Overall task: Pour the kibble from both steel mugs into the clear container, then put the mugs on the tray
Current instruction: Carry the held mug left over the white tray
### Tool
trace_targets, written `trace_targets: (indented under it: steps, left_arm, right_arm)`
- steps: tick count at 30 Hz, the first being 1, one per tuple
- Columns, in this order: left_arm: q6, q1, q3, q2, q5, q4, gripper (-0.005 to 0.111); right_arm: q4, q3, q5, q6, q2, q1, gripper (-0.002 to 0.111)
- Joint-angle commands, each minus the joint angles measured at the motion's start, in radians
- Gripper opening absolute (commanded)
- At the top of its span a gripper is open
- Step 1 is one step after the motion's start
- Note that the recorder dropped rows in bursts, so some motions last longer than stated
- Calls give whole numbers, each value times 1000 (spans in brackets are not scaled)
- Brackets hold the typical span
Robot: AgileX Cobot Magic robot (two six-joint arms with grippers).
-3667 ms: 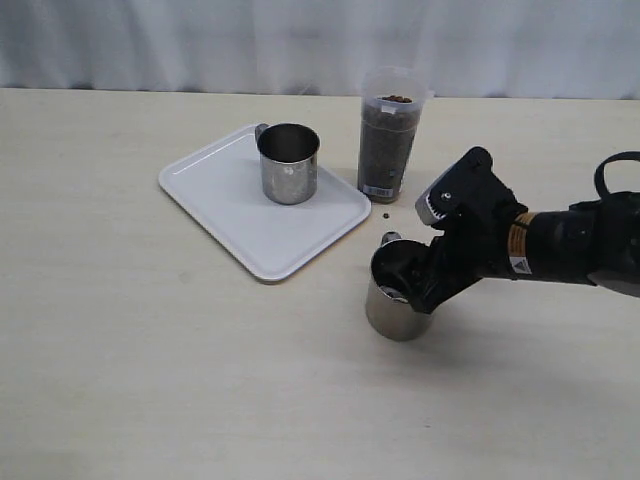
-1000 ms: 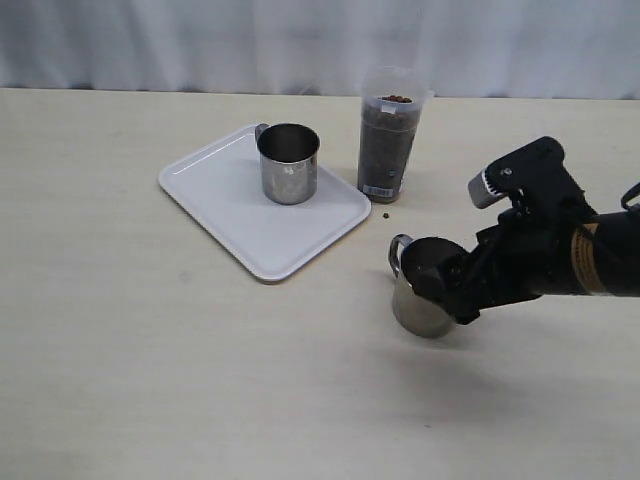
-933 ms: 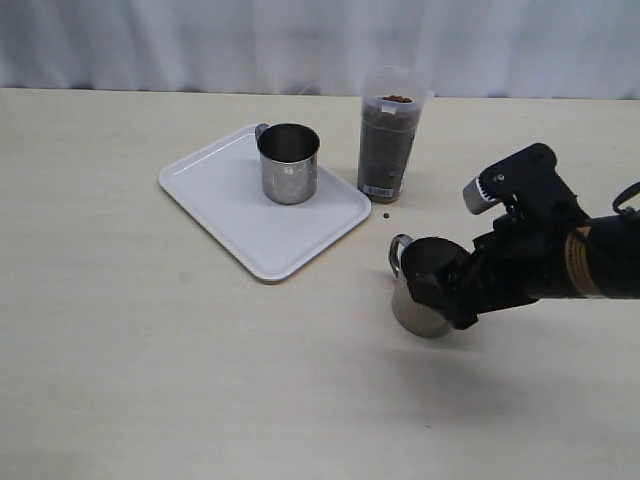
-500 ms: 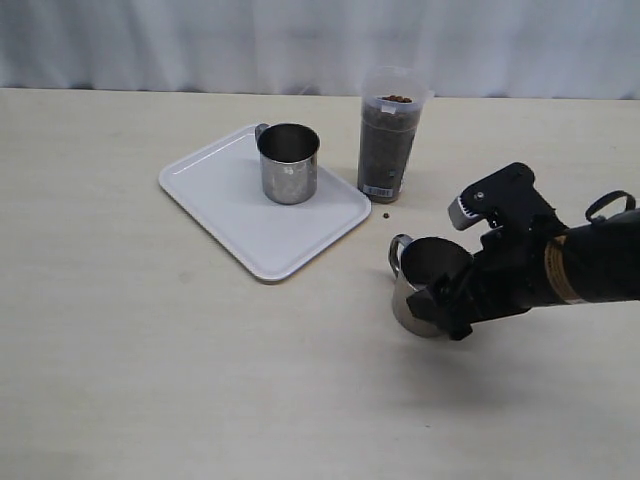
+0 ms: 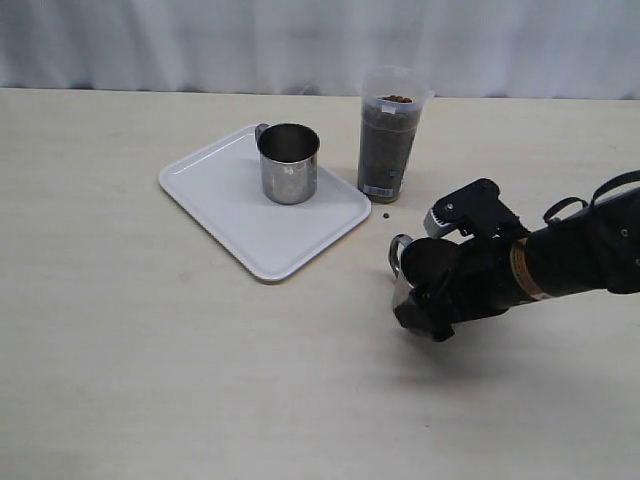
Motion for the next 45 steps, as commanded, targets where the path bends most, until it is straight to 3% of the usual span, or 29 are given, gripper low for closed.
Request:
trace_targets:
  steps: [1, 10, 16, 19, 24, 28, 38, 45]
  left_arm:
    - [-11, -3, 1, -1, 1, -1, 0]
    - [-11, -3, 1, -1, -1, -1, 0]
    - [-11, -3, 1, -1, -1, -1, 0]
    - [-11, -3, 1, -1, -1, -1, 0]
    - [-11, -3, 1, -1, -1, -1, 0]
    - [-11, -3, 1, -1, -1, -1, 0]
    - [-11, -3, 1, -1, -8, -1, 0]
    - [-11, -3, 1, -1, -8, -1, 0]
  right_arm:
    - [-5, -22, -4, -9, 20, 3, 109]
    - [264, -22, -4, -241, 21, 3, 109]
    - [291, -20, -9, -279, 21, 3, 103]
    - [281, -18, -9, -279, 21, 3, 82]
    - [281, -18, -9, -261, 21, 3, 35]
    - [281, -18, -9, -237, 17, 3, 4]
    - [292, -48, -146, -304, -58, 8, 5]
    - [288, -349, 119, -294, -1, 318, 5]
